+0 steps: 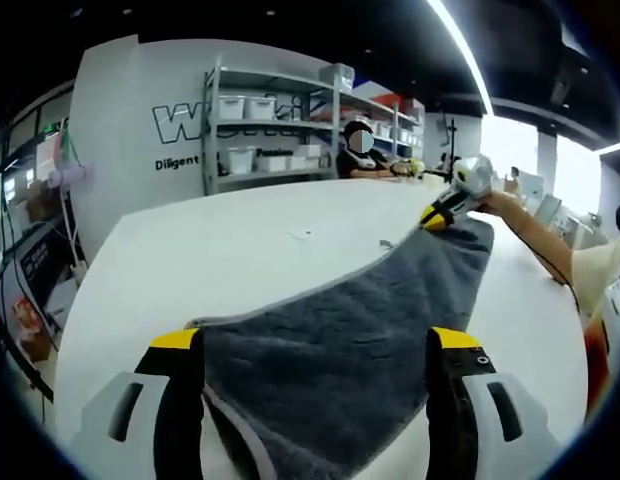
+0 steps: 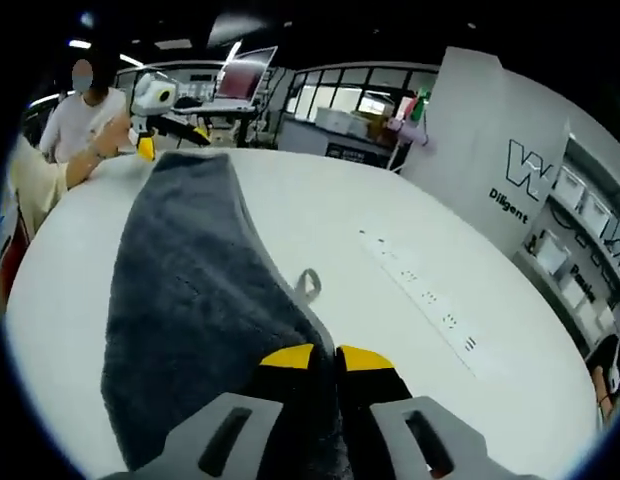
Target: Fold the towel on the table until its edges align and the towel forms a compact rectangular stack.
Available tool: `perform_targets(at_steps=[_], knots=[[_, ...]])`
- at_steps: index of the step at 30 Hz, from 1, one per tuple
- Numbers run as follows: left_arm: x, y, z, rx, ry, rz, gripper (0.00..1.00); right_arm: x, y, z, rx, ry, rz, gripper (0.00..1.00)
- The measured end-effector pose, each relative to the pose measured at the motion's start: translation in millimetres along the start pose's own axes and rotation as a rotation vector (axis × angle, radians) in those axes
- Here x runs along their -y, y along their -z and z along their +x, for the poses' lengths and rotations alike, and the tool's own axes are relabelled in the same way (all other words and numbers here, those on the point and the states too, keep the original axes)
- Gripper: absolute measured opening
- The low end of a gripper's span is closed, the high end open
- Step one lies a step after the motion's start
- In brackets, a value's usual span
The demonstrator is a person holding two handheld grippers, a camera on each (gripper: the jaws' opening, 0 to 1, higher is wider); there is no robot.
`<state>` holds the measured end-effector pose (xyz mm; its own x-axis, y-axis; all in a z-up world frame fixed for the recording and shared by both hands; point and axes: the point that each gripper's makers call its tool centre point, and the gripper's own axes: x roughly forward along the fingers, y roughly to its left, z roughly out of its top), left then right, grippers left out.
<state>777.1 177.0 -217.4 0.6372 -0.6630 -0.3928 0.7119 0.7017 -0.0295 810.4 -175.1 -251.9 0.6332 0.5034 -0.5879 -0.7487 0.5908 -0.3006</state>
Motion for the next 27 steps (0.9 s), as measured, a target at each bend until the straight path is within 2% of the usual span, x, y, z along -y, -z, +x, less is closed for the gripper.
perform_targets(at_steps=[5, 11, 15, 18, 20, 22, 23, 25, 27], knots=[[2.0, 0.4, 0, -0.002, 0.000, 0.006, 0.90, -4, 9.7, 12, -0.053, -0.001, -0.041, 0.06], [1.3, 1.3, 1, -0.007, 0.002, 0.003, 0.90, -1, 12.4, 10, -0.060, 0.013, 0.013, 0.15], [1.1, 1.6, 1, -0.010, 0.003, 0.004, 0.90, 4, 3.9, -4, -0.044, 0.036, 0.039, 0.27], [2.3, 2.6, 2, -0.014, 0.005, 0.008, 0.90, 17, -10.4, -24, 0.029, 0.072, 0.109, 0.29], [2.8, 2.7, 2, -0.016, 0.005, 0.011, 0.90, 25, -11.8, -37, 0.048, 0.087, 0.133, 0.29], [3.7, 2.5, 2, -0.015, 0.007, 0.013, 0.90, 34, -7.2, -47, 0.042, 0.120, 0.128, 0.27], [4.0, 2.1, 1, -0.014, 0.007, 0.013, 0.90, 42, 0.6, -54, 0.013, 0.157, 0.114, 0.26], [4.6, 1.0, 1, -0.010, 0.007, 0.014, 0.90, 51, 13.4, -62, -0.028, 0.184, 0.116, 0.23], [5.8, 0.6, 0, -0.005, 0.006, 0.014, 0.90, 51, 24.8, -68, -0.055, 0.171, 0.152, 0.22]])
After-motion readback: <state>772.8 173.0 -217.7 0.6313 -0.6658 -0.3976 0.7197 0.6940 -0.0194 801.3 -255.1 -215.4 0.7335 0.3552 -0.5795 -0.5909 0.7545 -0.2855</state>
